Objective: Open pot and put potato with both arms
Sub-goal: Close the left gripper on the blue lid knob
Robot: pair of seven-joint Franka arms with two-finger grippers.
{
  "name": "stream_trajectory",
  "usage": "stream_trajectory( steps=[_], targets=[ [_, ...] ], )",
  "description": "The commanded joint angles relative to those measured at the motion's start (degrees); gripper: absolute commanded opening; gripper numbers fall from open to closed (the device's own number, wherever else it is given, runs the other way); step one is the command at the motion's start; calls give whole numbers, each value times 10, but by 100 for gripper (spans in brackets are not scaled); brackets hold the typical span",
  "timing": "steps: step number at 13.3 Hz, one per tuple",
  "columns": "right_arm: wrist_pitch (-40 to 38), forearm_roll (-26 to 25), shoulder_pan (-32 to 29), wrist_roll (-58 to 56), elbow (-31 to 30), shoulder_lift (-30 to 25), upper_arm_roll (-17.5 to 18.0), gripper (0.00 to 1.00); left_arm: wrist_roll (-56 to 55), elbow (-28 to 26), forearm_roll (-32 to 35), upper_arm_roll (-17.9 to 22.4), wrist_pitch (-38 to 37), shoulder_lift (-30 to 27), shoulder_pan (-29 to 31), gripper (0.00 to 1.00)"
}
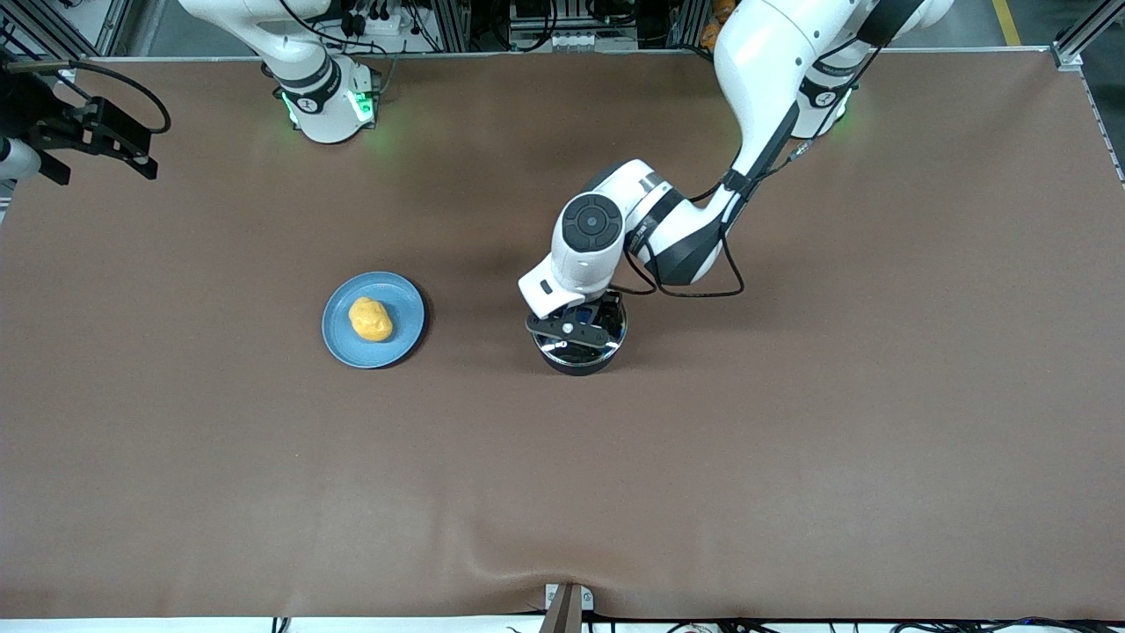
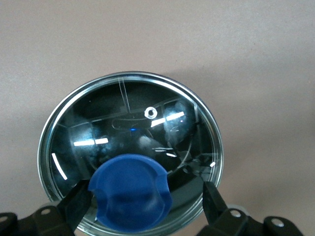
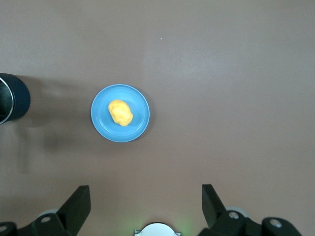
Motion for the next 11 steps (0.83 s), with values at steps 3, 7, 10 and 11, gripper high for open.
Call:
stream_trajectory(
  steps=[3, 7, 10, 11],
  targets=[
    [3, -1, 1, 0, -10, -12, 1, 100, -11, 17, 14, 6, 3, 10, -5, 86],
    [3, -1, 0, 0, -10, -13, 0, 100, -17, 14, 14, 6, 2, 7, -8, 55],
    [1, -1, -1, 0, -10, -13, 0, 100, -23, 13, 14, 6, -5, -1, -3, 22],
    [3, -1, -2, 0, -10, -13, 0, 100, -22, 13, 15, 6, -8, -6, 0, 11]
  ],
)
